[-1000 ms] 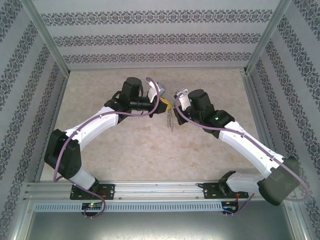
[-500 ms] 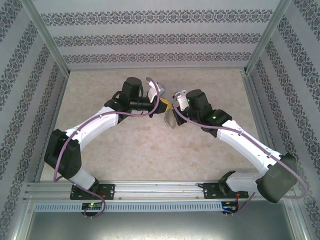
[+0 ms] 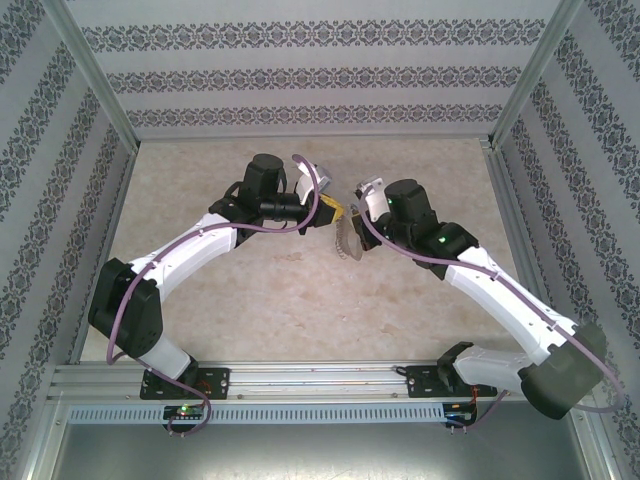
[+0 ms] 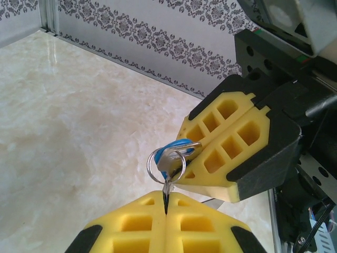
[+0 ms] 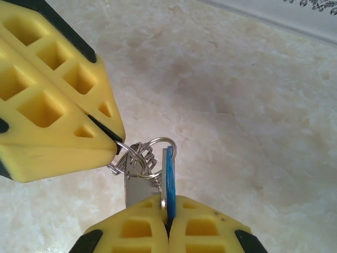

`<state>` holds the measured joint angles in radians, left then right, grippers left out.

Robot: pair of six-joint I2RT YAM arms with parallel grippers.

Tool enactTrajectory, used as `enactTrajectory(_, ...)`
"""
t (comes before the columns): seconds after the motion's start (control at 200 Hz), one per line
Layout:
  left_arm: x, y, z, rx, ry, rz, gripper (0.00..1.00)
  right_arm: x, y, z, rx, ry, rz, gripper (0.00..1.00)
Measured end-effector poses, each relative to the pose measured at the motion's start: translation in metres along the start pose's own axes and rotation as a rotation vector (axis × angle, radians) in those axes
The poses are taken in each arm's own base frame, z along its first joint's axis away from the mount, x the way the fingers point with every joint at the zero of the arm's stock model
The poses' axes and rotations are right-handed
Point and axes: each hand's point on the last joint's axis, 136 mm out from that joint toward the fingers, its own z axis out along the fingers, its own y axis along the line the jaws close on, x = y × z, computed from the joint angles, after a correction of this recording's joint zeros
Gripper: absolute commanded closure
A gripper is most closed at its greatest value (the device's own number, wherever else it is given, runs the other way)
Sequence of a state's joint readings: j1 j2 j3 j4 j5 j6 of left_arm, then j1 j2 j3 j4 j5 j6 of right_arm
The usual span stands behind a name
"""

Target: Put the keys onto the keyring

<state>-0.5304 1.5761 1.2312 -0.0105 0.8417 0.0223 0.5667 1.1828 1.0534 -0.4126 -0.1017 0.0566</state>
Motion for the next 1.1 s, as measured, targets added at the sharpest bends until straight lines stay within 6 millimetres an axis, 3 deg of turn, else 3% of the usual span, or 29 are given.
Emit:
enactTrajectory(0.205,0.0,0.0,0.0,0.003,0.0,-0.001,1.0,0.001,0.001,0.004,-0.012,0.008,0.003,1.0)
enactTrajectory(0.51,0.002,0.003,0.0,-0.013,0.006,-0.007,1.0,0.009,0.007,0.027,-0.019,0.059,-0.001,1.0)
enactTrajectory(1.099,0.0,0.001,0.0,-0.005,0.0,-0.001,1.0,-0.003,0.0,0.002,-0.014,-0.008,0.022,1.0)
